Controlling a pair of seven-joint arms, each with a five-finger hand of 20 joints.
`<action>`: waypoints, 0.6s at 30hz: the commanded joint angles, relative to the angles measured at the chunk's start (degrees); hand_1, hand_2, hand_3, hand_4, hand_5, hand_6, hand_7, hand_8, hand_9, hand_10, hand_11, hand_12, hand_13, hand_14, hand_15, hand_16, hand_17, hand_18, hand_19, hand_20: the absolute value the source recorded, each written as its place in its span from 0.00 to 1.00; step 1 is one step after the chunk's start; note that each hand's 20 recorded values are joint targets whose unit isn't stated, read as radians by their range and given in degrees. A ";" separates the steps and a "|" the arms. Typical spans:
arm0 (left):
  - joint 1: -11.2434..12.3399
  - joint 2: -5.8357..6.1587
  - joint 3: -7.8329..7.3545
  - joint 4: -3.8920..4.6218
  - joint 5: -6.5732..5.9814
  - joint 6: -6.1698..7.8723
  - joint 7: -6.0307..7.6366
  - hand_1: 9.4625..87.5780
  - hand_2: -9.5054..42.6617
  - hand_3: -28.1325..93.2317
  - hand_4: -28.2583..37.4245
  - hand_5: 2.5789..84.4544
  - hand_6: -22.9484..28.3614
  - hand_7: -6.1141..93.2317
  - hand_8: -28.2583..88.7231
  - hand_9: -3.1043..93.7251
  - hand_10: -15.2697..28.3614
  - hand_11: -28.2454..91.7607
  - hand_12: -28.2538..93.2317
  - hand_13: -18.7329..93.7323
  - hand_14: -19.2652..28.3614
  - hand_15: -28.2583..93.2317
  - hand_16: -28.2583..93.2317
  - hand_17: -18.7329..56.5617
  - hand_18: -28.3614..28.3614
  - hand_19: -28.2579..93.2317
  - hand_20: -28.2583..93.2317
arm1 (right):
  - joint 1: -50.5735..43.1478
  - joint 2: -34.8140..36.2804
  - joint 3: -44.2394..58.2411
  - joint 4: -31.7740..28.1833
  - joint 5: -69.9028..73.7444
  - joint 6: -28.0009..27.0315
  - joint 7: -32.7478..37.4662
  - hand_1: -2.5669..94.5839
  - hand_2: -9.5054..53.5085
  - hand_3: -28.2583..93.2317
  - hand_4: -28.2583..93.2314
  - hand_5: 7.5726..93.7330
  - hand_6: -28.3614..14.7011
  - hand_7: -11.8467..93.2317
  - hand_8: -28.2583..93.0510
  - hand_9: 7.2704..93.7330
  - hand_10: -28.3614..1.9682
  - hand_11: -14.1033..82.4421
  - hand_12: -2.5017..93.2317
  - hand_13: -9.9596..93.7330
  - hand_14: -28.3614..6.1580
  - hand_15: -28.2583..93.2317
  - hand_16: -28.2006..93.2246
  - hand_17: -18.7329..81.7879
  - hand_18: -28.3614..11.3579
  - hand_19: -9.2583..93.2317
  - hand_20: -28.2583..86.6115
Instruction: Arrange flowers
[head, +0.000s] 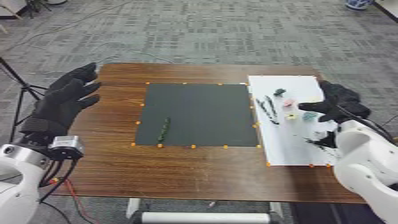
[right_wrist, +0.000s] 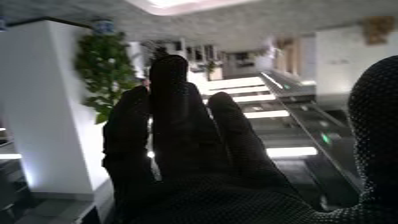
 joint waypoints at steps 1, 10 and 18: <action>1.16 -0.65 -0.84 -0.35 0.04 0.33 -0.44 0.19 0.08 0.77 0.00 0.20 0.48 0.26 0.16 0.17 0.54 0.38 0.40 0.20 0.64 0.56 0.19 0.08 0.83 0.54 0.33 | -19.12 -1.64 11.52 -3.31 -1.51 -5.02 3.98 0.23 0.00 0.84 0.00 0.33 0.31 0.21 0.19 0.40 0.36 0.35 0.27 0.51 0.40 0.80 0.42 0.39 0.12 0.84 0.73; 2.44 -0.86 -1.62 -0.70 -0.23 0.27 -0.93 0.19 0.09 0.77 0.00 0.20 0.48 0.26 0.16 0.17 0.54 0.38 0.40 0.20 0.64 0.56 0.19 0.08 0.82 0.54 0.33 | -25.53 -3.23 14.61 -3.96 -3.82 -3.10 6.04 0.23 0.00 0.85 0.00 0.46 0.43 0.31 0.18 0.50 0.42 0.51 0.32 0.57 0.44 0.79 0.43 0.41 0.14 0.85 0.72; 2.98 -0.97 -1.80 -0.94 -0.30 0.55 -0.66 0.19 0.09 0.77 0.00 0.20 0.48 0.26 0.16 0.17 0.54 0.38 0.40 0.20 0.64 0.56 0.19 0.08 0.82 0.54 0.33 | -23.12 -2.83 10.56 -0.91 -6.27 -1.39 9.10 0.24 0.00 0.89 0.00 0.52 0.53 0.40 0.15 0.56 0.46 0.58 0.35 0.60 0.47 0.79 0.45 0.43 0.16 0.87 0.71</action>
